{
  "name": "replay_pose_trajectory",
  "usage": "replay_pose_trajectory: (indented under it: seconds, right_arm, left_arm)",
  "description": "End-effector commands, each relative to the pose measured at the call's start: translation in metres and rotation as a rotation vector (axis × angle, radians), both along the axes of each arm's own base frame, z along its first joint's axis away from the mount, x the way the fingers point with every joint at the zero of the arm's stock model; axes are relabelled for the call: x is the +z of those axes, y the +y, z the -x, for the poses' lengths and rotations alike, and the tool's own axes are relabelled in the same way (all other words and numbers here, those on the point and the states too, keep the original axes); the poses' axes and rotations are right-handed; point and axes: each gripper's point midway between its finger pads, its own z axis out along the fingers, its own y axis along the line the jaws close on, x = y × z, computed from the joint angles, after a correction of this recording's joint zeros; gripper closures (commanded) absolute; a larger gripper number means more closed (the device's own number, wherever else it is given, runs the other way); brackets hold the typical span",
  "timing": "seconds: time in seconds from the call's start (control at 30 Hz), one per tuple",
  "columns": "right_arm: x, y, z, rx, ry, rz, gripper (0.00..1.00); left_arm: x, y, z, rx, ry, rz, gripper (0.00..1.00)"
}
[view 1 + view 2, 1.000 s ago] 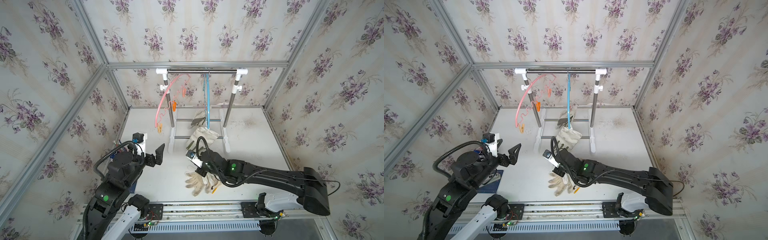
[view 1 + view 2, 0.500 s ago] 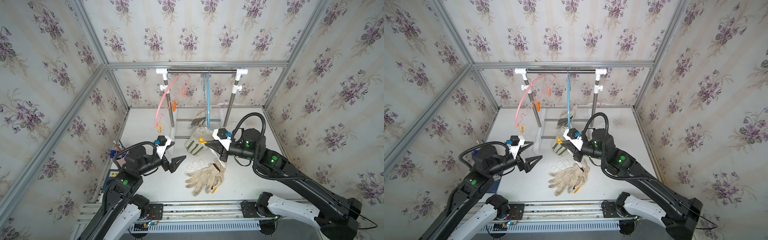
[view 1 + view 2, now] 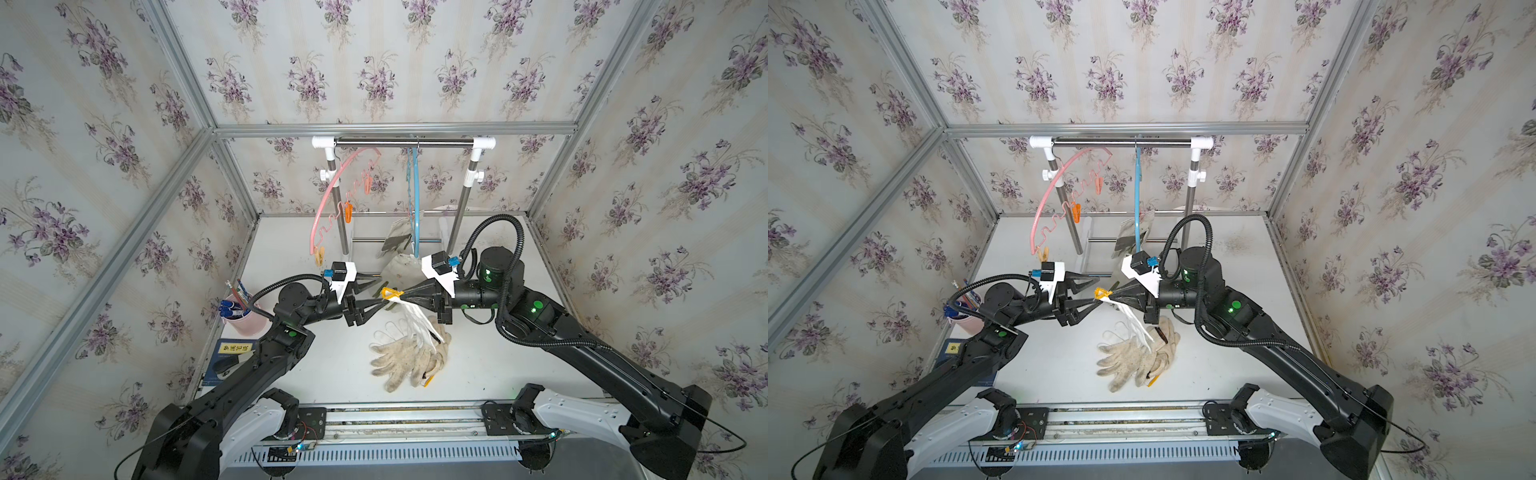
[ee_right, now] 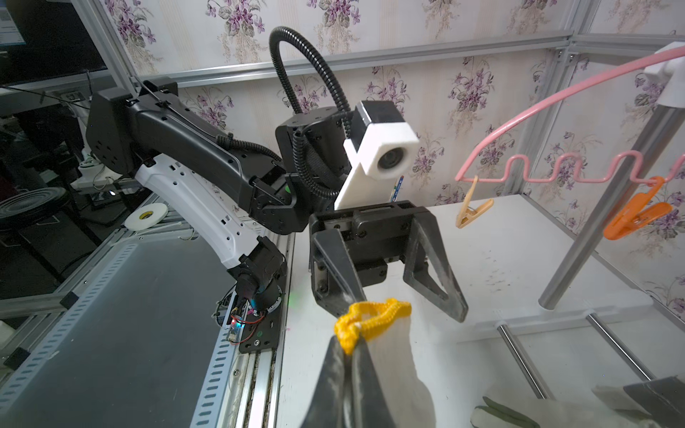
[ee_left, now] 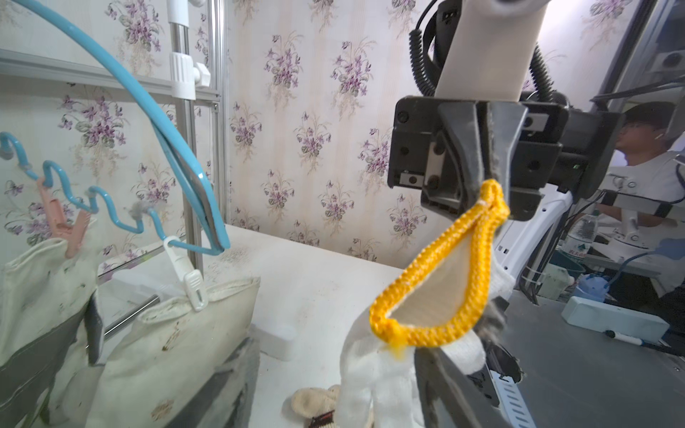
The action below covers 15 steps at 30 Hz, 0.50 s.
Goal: Clip the gloves onto a hanger to dry
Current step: Pick up the glove from the center of the board.
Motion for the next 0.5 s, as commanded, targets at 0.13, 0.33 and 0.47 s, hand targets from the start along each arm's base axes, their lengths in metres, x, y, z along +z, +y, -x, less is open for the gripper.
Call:
replay_pose_trajectory:
  seconds: [0.13,0.33,0.47]
  right_arm:
    - [0.020,0.001,0.004,0.026,-0.036,-0.053,1.00]
    - [0.020,0.000,0.000,0.005,-0.051,-0.041,1.00]
    - [0.020,0.001,-0.002,0.000,-0.056,-0.038,1.00]
  left_arm:
    - [0.027,-0.012,0.026,-0.149,-0.119,0.072,0.37]
    - [0.031,-0.019,0.045,-0.242,-0.131,0.070,0.44]
    - [0.030,-0.024,0.051,-0.268,-0.127,0.071,0.56]
